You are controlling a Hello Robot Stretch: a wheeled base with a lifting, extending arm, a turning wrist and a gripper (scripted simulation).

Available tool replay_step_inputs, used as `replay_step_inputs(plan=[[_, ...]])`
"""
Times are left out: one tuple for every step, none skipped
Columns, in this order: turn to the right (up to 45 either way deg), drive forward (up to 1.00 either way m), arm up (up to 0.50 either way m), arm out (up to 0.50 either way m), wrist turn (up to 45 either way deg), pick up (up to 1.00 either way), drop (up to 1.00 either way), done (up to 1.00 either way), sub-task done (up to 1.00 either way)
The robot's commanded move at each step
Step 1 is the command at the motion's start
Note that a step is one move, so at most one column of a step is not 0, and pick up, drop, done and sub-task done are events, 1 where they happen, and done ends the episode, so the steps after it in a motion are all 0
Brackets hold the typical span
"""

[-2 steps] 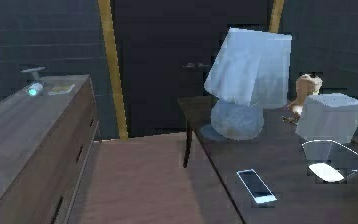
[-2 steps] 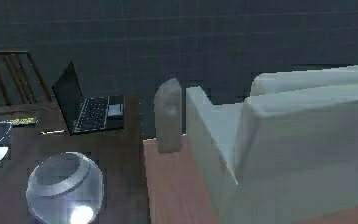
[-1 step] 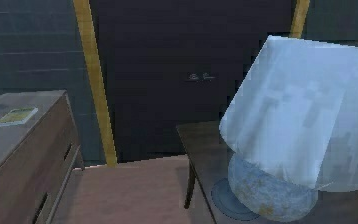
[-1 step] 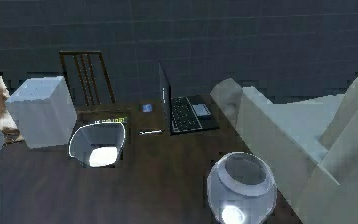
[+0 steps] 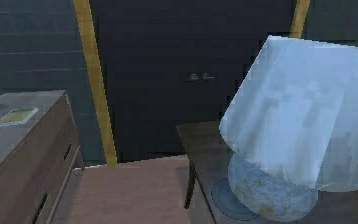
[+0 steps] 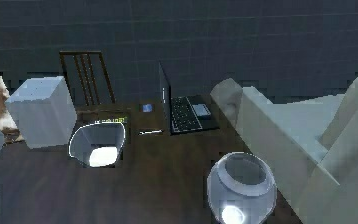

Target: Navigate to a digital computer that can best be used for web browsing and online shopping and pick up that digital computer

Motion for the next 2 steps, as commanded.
replay_step_inputs(plan=[[0.0, 0.0, 0.36, 0.0, 0.0, 0.0, 0.0, 0.0, 0.0], [0.0, 0.0, 0.0, 0.5, 0.0, 0.0, 0.0, 0.0, 0.0]])
